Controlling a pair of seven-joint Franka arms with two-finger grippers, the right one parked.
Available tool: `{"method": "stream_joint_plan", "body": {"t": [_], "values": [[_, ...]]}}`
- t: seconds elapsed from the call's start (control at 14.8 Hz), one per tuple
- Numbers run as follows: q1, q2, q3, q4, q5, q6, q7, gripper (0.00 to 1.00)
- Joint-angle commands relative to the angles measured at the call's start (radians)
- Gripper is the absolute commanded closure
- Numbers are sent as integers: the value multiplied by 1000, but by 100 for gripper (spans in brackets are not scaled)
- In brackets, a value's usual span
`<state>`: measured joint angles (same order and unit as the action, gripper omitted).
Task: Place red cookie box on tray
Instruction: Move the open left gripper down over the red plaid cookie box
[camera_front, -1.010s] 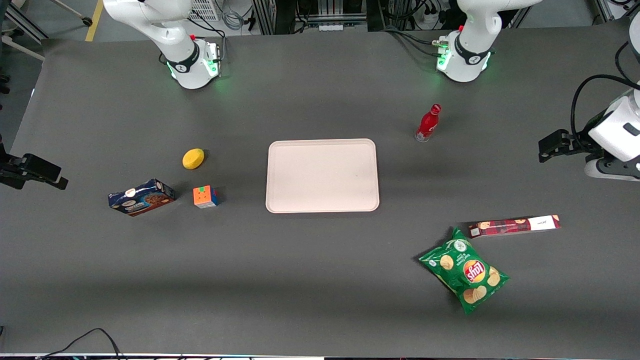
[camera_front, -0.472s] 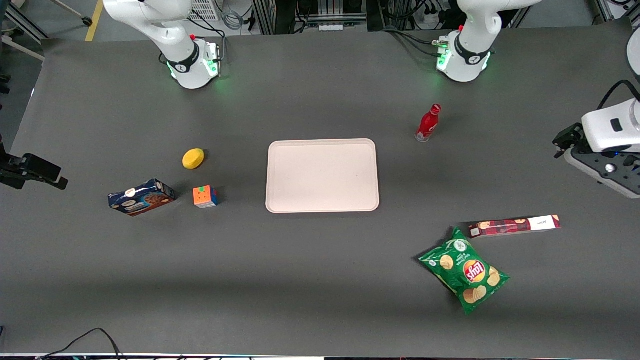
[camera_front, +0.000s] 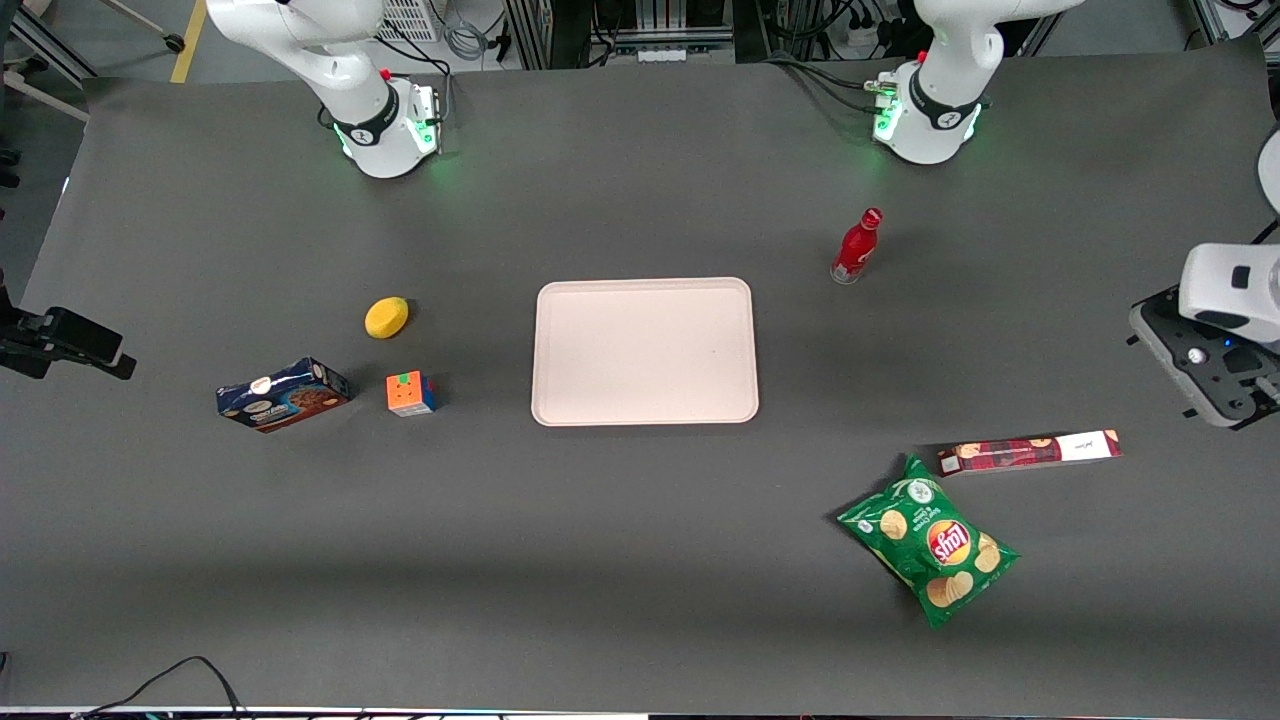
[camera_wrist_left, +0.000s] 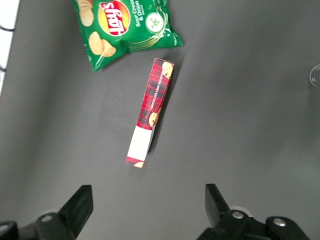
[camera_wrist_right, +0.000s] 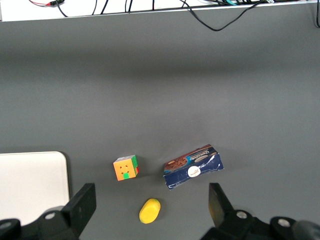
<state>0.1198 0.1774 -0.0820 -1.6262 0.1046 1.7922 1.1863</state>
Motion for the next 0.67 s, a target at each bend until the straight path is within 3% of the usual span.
{"method": "stream_joint_plan", "body": {"t": [0.0, 0.34, 0.61], "values": [[1, 62, 11, 6, -28, 58, 85, 0], [14, 85, 13, -154, -26, 301, 127, 0], [15, 142, 13, -182, -25, 384, 208, 0]]}}
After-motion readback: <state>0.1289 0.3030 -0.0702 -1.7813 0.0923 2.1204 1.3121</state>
